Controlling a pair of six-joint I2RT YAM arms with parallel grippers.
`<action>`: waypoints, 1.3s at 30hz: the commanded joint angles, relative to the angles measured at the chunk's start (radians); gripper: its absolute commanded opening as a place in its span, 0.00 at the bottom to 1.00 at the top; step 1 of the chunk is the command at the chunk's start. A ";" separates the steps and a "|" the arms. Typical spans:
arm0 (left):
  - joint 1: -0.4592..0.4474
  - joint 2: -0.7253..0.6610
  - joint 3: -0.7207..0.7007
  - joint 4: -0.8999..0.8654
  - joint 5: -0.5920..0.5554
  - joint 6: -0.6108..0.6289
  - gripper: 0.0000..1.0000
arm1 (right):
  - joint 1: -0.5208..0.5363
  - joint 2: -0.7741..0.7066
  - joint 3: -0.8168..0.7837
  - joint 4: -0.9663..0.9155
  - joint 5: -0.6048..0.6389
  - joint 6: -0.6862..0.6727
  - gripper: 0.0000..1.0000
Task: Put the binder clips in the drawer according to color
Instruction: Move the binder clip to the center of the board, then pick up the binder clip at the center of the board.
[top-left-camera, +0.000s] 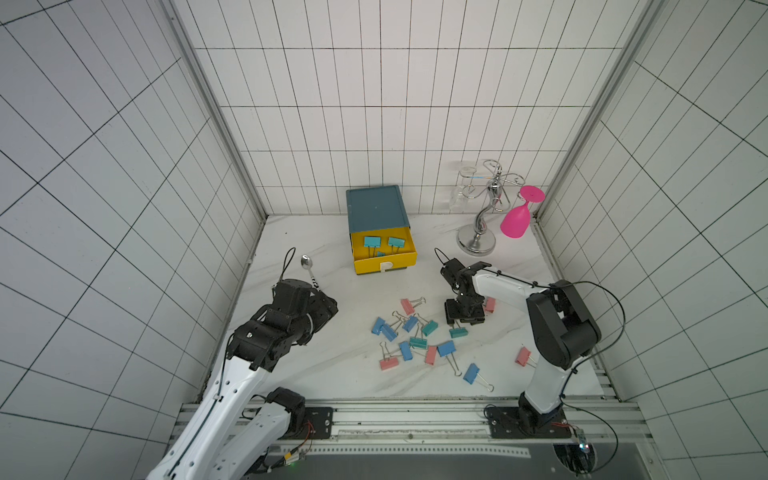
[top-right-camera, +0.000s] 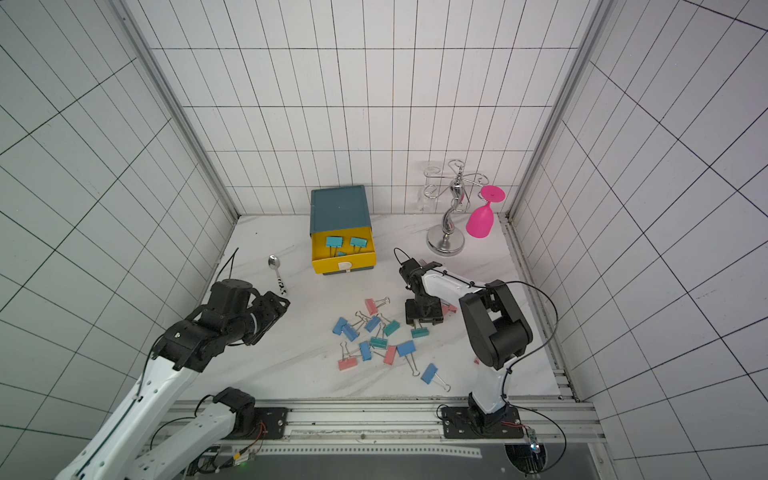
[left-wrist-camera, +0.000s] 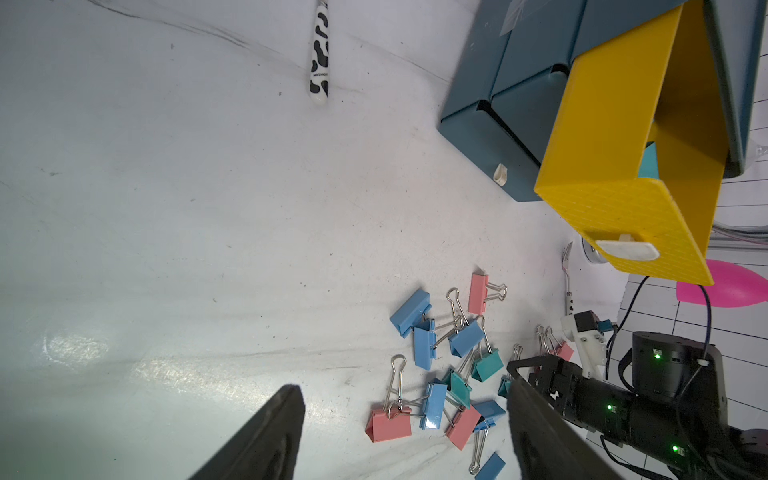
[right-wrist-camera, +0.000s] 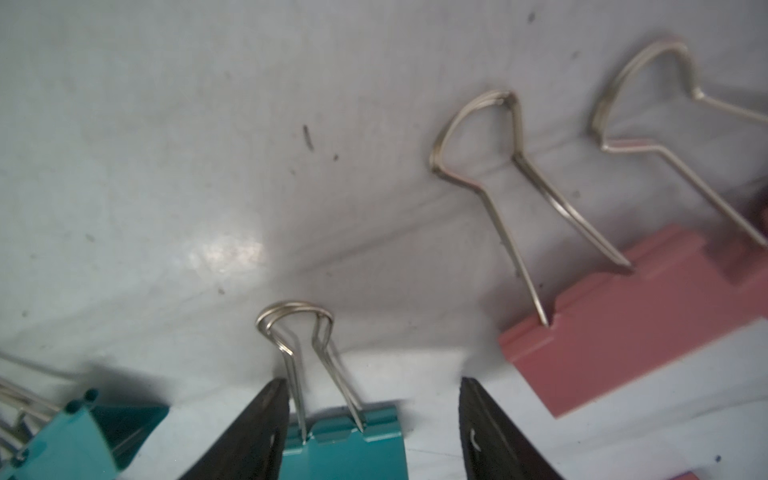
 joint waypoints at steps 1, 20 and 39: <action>-0.001 0.005 0.012 0.008 0.002 0.016 0.80 | 0.002 -0.023 -0.010 0.004 -0.015 0.002 0.73; -0.002 -0.024 -0.027 0.013 0.011 -0.015 0.80 | 0.031 -0.116 -0.148 0.046 -0.097 -0.024 0.74; -0.001 -0.019 -0.039 0.024 0.013 -0.010 0.80 | 0.063 -0.173 -0.076 -0.013 -0.070 -0.019 0.44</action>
